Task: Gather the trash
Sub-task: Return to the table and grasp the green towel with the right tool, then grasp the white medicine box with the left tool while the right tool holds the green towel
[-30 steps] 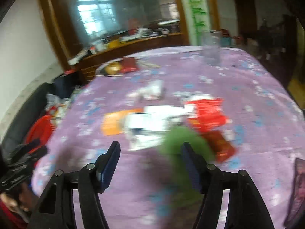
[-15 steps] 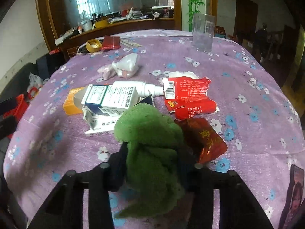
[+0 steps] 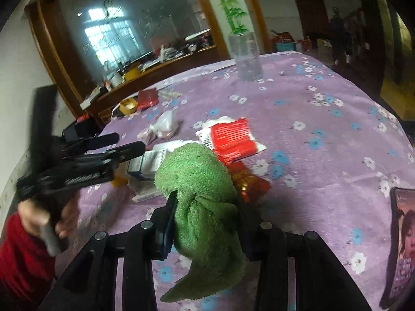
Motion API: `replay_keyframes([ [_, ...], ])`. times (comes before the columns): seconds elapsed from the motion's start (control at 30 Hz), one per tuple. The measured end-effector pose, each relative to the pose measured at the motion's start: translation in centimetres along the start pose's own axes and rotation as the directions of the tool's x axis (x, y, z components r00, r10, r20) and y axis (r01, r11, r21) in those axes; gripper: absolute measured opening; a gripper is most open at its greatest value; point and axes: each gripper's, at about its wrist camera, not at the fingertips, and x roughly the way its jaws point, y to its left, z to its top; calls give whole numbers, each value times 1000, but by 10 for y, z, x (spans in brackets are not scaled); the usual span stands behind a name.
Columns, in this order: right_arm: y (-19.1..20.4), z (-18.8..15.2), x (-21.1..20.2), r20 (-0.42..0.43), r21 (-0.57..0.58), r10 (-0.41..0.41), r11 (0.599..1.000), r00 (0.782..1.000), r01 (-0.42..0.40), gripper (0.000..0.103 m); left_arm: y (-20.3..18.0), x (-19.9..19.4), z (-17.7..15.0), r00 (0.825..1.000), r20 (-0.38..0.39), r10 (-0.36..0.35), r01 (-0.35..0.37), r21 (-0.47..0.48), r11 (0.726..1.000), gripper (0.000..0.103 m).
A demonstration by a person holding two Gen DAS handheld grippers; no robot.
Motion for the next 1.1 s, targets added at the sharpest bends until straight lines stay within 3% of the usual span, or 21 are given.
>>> replay_keyframes([
  [0.17, -12, -1, -4, 6, 30, 12, 999, 1000, -12, 43, -16, 15, -15, 993, -84, -81, 89, 104, 991, 78],
  [0.33, -16, -1, 0, -1, 40, 32, 999, 1000, -31, 43, -37, 17, -28, 997, -81, -16, 33, 215, 976, 78],
  [0.37, -15, -2, 1, -3, 40, 37, 998, 999, -37, 43, -39, 19, -28, 997, -82, 3, 15, 216, 976, 73],
  [0.63, -12, -6, 3, -7, 33, 39, 999, 999, -38, 44, -36, 23, -28, 997, -57, 44, -36, 136, 990, 45],
  [0.67, -12, -7, 3, -8, 35, 40, 999, 999, -39, 44, -35, 21, -29, 998, -54, 38, -31, 120, 992, 34],
  [0.93, -3, -9, -2, 4, 25, 42, 999, 999, -42, 44, -29, -11, -43, 999, 5, 40, -40, 2, 999, 33],
  [1.1, 7, -12, -3, 2, 12, 46, 999, 999, -46, 44, -21, -46, -63, 995, 60, 78, -73, -71, 995, 33],
])
